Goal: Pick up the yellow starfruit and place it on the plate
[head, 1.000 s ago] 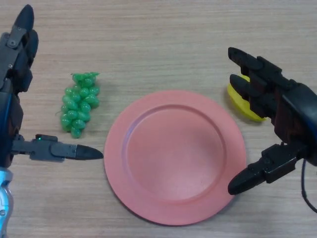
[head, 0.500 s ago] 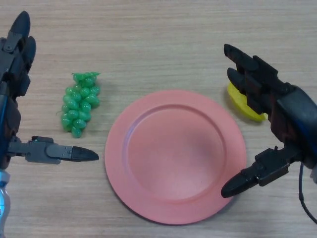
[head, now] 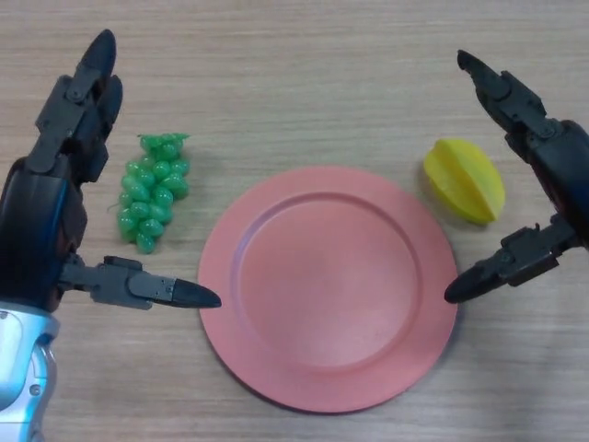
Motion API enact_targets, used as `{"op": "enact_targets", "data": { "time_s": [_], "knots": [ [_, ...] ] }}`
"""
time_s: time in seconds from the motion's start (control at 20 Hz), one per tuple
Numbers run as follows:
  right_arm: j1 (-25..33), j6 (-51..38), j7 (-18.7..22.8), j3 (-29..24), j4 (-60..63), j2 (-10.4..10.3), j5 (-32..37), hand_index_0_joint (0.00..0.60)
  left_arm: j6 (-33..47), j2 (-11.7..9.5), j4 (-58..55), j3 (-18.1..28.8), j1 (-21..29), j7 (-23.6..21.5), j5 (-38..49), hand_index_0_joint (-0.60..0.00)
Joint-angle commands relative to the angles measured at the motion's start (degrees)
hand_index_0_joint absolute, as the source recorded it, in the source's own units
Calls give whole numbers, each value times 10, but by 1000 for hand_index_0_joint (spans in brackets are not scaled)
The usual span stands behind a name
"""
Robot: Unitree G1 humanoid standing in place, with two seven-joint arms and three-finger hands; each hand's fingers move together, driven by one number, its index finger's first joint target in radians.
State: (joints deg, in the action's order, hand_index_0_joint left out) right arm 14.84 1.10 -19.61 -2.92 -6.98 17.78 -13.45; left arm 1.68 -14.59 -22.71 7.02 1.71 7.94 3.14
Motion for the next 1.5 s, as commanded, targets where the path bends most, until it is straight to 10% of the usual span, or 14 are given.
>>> {"op": "enact_targets", "data": {
  "time_s": [0.05,1.05,1.15,1.3,1.5],
  "knots": [
    [48,-102,44,-32,6,28,18,0,47,-12,-29,26,13,-6,-4,0],
    [300,-324,223,9,598,36,-89,0,-84,-8,-67,50,-25,21,35,0],
    [310,-334,246,11,622,33,-98,149,-83,-8,-67,52,-27,24,38,0],
    [329,-358,287,19,676,30,-125,542,-80,-9,-67,61,-31,28,44,0],
    [344,-360,336,47,718,34,-206,600,-75,-11,-61,72,-34,31,50,0]
  ]
}}
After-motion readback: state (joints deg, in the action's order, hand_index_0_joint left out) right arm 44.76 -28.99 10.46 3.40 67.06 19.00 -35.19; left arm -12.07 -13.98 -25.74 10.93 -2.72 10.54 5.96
